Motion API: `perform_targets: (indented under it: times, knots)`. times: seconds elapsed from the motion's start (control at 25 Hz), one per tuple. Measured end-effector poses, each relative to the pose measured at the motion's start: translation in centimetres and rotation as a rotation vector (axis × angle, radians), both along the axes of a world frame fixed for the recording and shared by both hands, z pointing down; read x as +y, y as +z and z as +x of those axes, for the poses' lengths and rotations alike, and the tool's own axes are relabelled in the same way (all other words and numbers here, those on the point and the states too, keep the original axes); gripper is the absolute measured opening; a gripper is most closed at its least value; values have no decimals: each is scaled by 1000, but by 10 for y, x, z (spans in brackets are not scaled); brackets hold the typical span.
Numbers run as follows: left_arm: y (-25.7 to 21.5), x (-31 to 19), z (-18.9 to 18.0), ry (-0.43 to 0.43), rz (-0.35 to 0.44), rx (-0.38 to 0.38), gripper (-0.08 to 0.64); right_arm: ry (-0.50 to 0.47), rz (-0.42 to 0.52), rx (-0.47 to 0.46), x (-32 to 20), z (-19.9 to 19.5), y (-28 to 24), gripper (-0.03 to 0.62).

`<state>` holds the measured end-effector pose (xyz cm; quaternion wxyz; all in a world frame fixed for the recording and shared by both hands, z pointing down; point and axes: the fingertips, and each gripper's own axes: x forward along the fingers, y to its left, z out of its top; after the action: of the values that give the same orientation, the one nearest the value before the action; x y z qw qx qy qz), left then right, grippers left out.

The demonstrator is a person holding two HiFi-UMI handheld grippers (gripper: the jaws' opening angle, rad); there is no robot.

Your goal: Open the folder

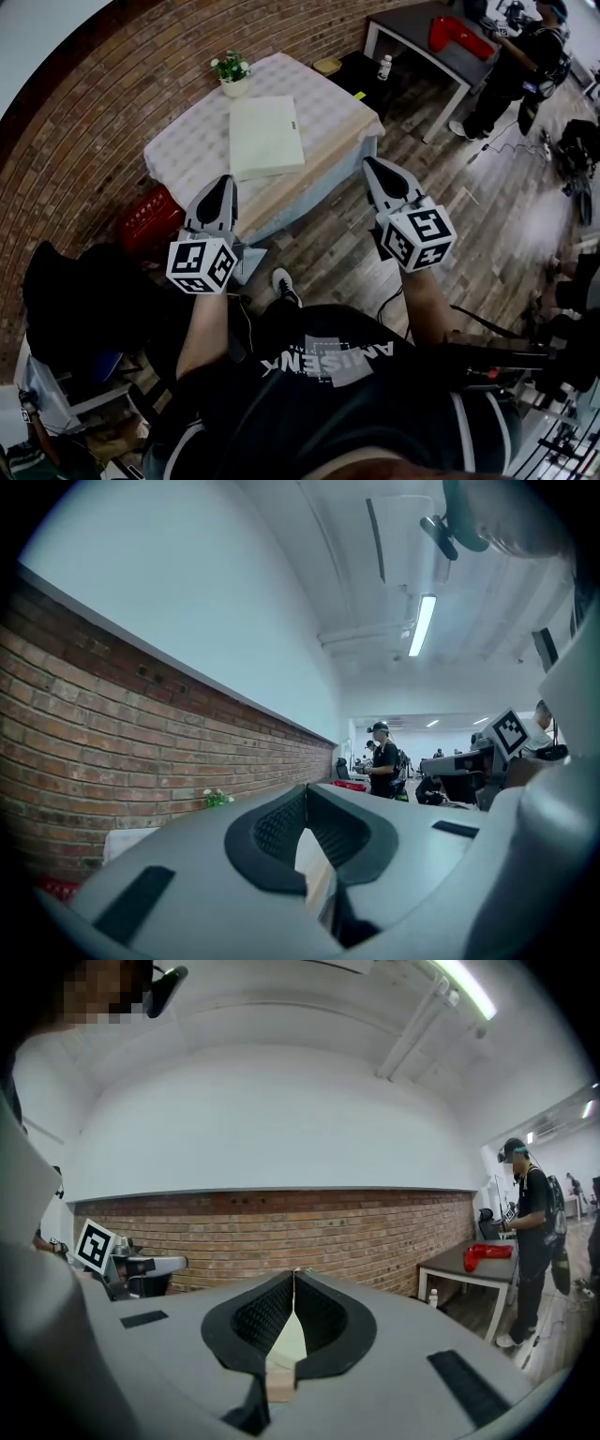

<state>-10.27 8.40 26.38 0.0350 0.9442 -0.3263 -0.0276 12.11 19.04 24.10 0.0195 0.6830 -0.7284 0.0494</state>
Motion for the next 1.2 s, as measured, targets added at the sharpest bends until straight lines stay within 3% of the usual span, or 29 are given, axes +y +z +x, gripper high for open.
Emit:
perform_targets:
  times: [0.2, 0.64, 1.2]
  knots:
    - [7, -53, 0, -10, -4, 17, 14, 23, -25, -10, -51, 5, 5, 40]
    - [13, -142, -15, 46, 33, -37, 51, 42, -50, 27, -147, -17, -1, 40]
    - [41, -202, -11, 100, 58, -139, 94, 59, -76, 33, -237, -12, 15, 41]
